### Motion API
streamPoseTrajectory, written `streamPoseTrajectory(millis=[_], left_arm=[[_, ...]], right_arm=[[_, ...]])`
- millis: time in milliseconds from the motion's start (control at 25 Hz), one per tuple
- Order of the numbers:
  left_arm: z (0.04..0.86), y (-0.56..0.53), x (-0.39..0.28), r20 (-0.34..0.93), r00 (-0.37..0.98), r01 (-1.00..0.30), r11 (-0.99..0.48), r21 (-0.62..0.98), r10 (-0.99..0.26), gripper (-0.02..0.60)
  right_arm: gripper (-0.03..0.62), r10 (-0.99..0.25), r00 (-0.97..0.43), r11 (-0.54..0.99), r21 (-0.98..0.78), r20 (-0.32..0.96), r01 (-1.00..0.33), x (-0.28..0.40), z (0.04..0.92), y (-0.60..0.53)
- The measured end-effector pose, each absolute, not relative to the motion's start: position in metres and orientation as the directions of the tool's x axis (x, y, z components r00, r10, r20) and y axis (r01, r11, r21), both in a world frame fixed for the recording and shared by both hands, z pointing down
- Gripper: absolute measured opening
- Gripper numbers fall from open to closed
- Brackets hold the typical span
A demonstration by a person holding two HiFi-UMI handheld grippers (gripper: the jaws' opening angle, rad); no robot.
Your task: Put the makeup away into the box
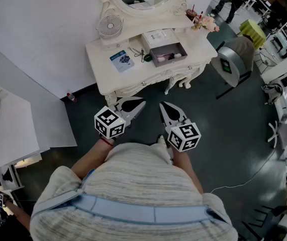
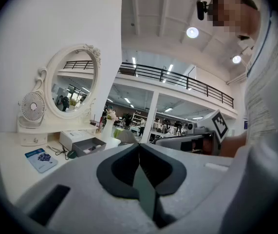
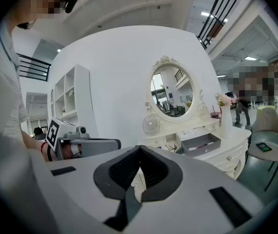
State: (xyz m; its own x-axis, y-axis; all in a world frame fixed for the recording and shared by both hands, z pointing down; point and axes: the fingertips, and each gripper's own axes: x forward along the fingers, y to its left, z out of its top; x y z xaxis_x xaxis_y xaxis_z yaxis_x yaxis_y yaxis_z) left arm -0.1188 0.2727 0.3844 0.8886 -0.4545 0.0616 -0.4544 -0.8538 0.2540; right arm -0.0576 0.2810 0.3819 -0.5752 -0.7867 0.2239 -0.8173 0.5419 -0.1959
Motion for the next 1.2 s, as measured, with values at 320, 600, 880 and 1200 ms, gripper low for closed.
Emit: streamPoseTrajectory(millis=[320, 600, 880, 1200], left_arm=[[0.382, 0.269, -0.121, 0.054, 0.893, -0.444, -0.858, 0.257, -0.446, 0.014], [0.384, 0.269, -0.122, 0.059, 0.894, -0.444, -0.856, 0.264, -0.445, 0.014], [0.388, 0.267, -0.128, 0.070, 0.894, -0.443, -0.854, 0.272, -0.442, 0.014], [0.402, 0.264, -0.126, 0.100, 0.891, -0.451, -0.839, 0.304, -0.442, 0.014]], right_arm=[[0.008, -0.785, -0.576, 0.547, -0.179, 0.229, -0.818, -0.063, 0.379, 0.278], [0.008, -0.782, -0.576, 0.550, -0.172, 0.235, -0.817, -0.065, 0.378, 0.278], [0.009, -0.766, -0.603, 0.573, -0.190, 0.221, -0.797, -0.075, 0.378, 0.278], [0.011, -0.756, -0.612, 0.568, -0.231, 0.234, -0.790, -0.076, 0.391, 0.281]])
